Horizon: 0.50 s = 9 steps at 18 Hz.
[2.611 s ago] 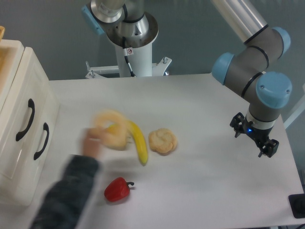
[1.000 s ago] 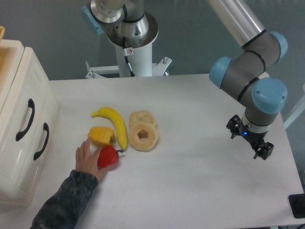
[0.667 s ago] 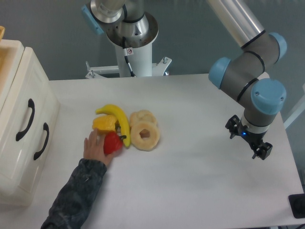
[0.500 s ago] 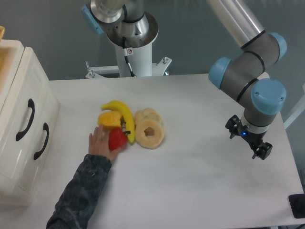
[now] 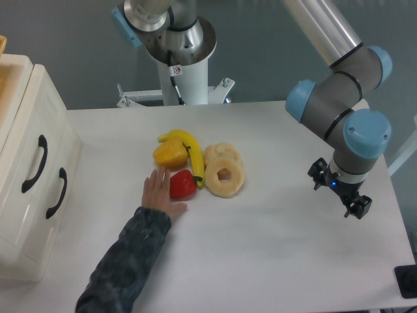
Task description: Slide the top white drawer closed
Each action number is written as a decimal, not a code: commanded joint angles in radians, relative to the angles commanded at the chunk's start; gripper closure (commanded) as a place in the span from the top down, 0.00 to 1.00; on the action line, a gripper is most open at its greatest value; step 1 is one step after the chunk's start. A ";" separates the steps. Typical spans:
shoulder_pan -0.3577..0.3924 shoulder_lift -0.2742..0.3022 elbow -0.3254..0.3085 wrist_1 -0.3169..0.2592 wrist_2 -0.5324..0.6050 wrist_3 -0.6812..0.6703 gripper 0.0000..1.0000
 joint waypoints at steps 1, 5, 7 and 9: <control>0.000 -0.003 0.002 0.000 -0.002 0.000 1.00; 0.000 -0.003 0.005 0.000 -0.006 0.000 1.00; 0.000 -0.005 0.005 0.000 -0.006 0.000 1.00; 0.000 -0.003 0.005 0.000 -0.006 0.000 1.00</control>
